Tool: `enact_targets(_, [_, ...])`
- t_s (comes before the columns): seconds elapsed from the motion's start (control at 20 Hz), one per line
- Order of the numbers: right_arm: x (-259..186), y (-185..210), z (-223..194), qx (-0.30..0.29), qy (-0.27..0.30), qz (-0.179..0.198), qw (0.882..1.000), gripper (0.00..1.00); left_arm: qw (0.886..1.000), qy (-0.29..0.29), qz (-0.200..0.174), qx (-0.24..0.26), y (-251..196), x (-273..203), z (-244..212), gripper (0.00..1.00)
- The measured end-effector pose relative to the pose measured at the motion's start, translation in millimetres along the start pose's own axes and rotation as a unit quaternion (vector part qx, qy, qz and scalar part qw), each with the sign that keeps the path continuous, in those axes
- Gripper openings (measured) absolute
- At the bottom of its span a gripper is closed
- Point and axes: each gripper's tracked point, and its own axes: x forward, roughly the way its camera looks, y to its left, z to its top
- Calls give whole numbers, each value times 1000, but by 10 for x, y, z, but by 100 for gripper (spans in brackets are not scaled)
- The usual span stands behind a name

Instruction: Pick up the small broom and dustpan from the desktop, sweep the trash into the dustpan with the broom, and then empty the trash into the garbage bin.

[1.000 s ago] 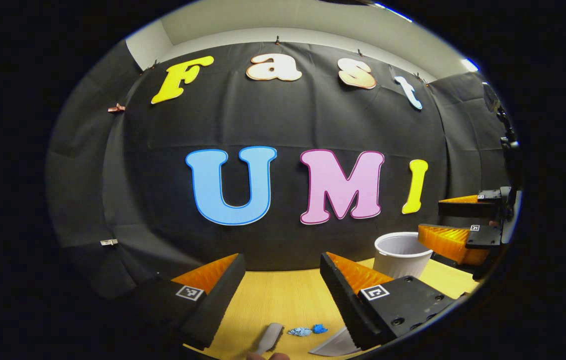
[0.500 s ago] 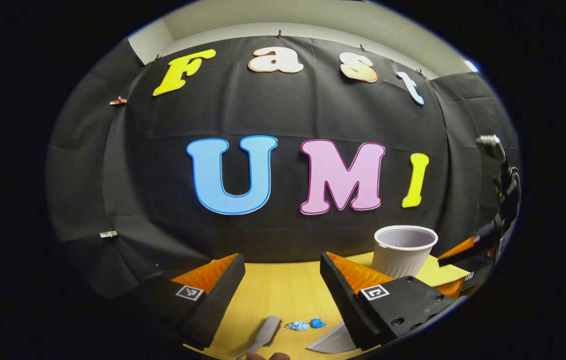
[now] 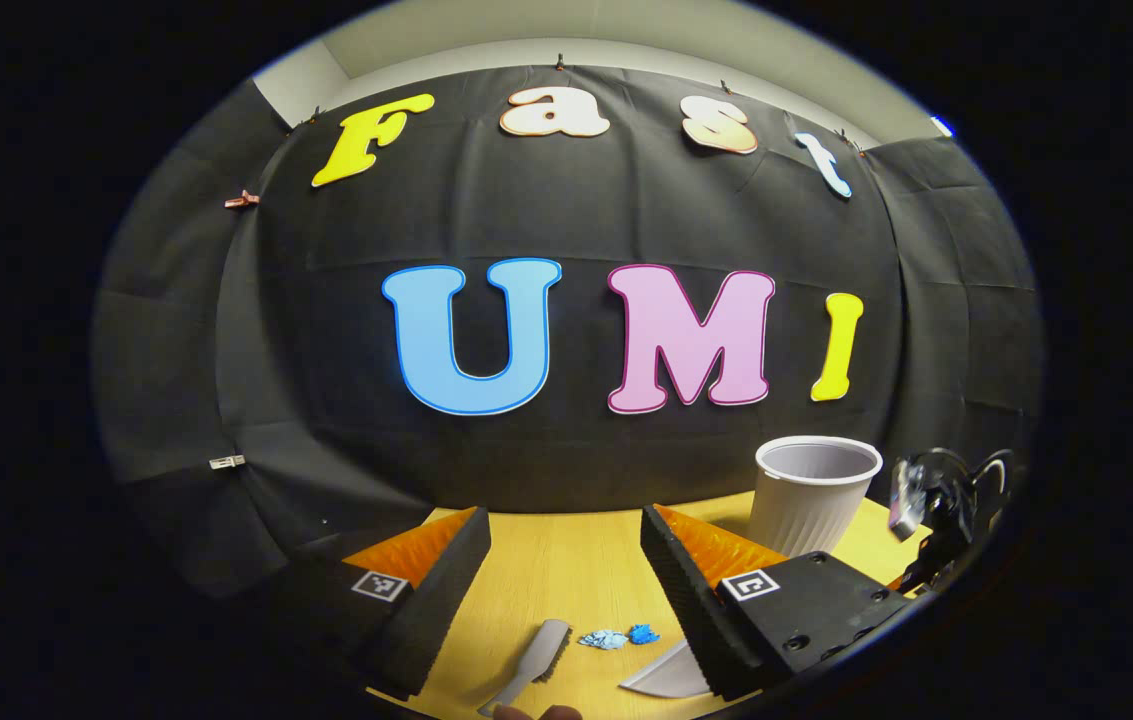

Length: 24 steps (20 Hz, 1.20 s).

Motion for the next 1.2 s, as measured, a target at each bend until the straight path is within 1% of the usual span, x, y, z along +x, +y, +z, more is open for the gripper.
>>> enact_targets(0.15, [414, -66, -165, -4, 25, -9, 1000, 98, 1000, 11, 4, 4, 21, -42, -95, 98])
enact_targets(0.25, [663, -55, -228, 1, 39, -5, 999, 98, 1000, 17, 5, 7, 33, -68, -133, 98])
enact_targets(0.4, [921, -29, -356, 9, 68, 3, 998, 98, 1000, 25, 9, 6, 68, -105, -198, 98])
enact_targets(0.6, [1121, -52, -341, -8, 74, -7, 997, 96, 999, 30, 16, 5, 116, -117, -242, 98])
enact_targets(0.8, [1265, -12, -304, 5, 75, -4, 997, 94, 999, 37, 19, 0, 150, -89, -313, 98])
enact_targets(0.85, [1289, -16, -290, 8, 72, -7, 997, 90, 999, 40, 18, 0, 146, -89, -330, 97])
enact_targets(0.9, [1314, 5, -278, 13, 70, -1, 997, 87, 999, 42, 17, 2, 145, -91, -360, 98])
enact_targets(0.95, [1337, 36, -263, 22, 67, 3, 998, 80, 999, 44, 14, 5, 149, -88, -385, 98])
enact_targets(1.1, [1378, 21, -234, 9, 66, 9, 998, 46, 998, 62, 3, 16, 179, -42, -536, 98])
enact_targets(1.15, [1345, 15, -213, 1, 68, 14, 998, 40, 997, 74, -3, 17, 190, -32, -625, 98])
enact_targets(1.2, [1345, 10, -234, -1, 70, 16, 997, 39, 996, 87, -9, 14, 200, -16, -735, 98])
